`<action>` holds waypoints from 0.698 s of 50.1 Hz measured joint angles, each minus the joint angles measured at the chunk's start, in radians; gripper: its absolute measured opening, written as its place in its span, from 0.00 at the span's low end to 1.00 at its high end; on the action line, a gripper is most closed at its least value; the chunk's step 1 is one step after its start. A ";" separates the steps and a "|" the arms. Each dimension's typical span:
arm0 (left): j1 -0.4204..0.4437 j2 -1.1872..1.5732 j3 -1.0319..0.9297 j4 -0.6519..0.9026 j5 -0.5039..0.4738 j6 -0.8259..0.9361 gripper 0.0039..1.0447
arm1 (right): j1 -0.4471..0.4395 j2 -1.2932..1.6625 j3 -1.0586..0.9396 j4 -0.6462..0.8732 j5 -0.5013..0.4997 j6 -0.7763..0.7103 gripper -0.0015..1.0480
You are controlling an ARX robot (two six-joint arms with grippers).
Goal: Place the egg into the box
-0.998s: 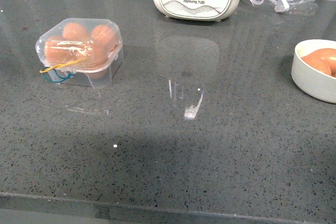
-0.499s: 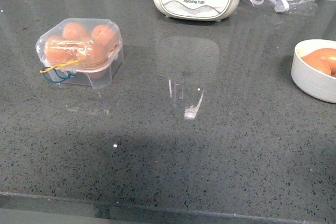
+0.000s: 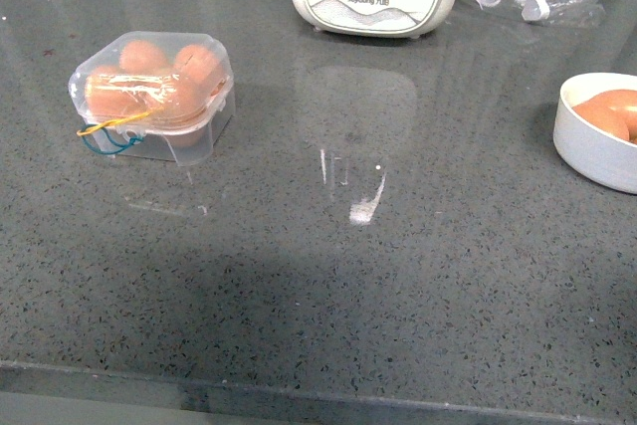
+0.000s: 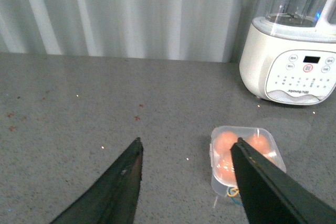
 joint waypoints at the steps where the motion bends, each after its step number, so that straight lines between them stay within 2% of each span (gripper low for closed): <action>1: -0.006 -0.011 -0.021 0.007 -0.005 -0.005 0.45 | 0.000 0.000 0.000 0.000 0.000 0.000 0.93; 6: -0.033 -0.052 -0.100 0.024 -0.033 -0.013 0.24 | 0.000 0.000 0.000 0.000 0.000 0.000 0.93; 8: -0.077 -0.074 -0.128 0.029 -0.099 -0.016 0.15 | 0.000 0.000 0.000 0.000 0.000 0.000 0.93; 11: -0.115 -0.105 -0.159 0.034 -0.124 -0.021 0.03 | 0.000 0.000 0.000 0.000 0.000 0.000 0.93; 35: -0.130 -0.280 -0.302 0.011 -0.126 -0.025 0.03 | 0.000 0.000 0.000 0.000 0.000 0.000 0.93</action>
